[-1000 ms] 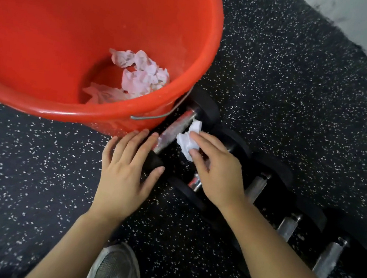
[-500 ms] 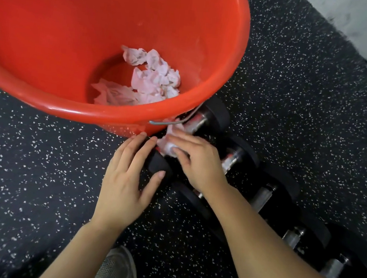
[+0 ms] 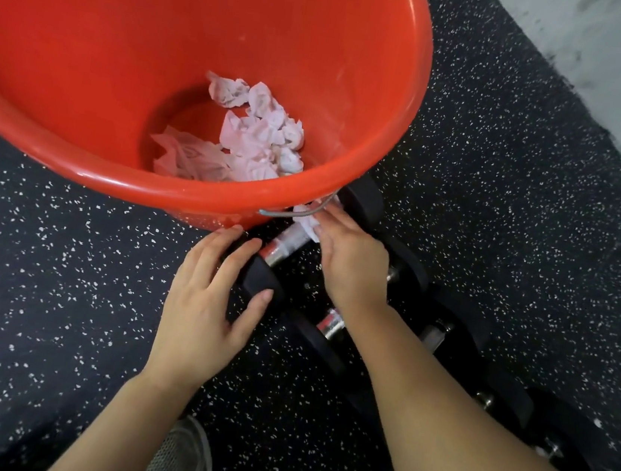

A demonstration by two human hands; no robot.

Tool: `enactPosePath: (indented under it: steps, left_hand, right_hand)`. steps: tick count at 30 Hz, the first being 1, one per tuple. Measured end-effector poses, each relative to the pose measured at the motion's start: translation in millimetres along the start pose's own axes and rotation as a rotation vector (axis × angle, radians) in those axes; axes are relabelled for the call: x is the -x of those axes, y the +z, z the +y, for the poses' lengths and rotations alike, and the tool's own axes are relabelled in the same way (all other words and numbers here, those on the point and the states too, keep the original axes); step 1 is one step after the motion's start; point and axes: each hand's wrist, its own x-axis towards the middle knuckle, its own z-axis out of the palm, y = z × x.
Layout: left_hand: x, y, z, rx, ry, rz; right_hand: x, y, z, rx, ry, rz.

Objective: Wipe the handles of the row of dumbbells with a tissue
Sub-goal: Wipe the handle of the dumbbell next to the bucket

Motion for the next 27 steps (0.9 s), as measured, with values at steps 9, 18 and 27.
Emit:
enactPosePath:
  steps: [9,18,27]
  left_hand:
    - [1.3,0.1,4.7,0.014,-0.02,0.019]
    - [1.2,1.1,4.5,0.009,-0.017,0.018]
    - [0.7,0.0,4.9,0.011,-0.016,0.006]
  right_hand:
    - [13.2,4.0,-8.1,-0.065,-0.273,-0.162]
    - [9.8,3.1,-1.5,-0.141,-0.113,-0.082]
    - [1.8,-1.5,4.8,-0.112,-0.191,-0.099]
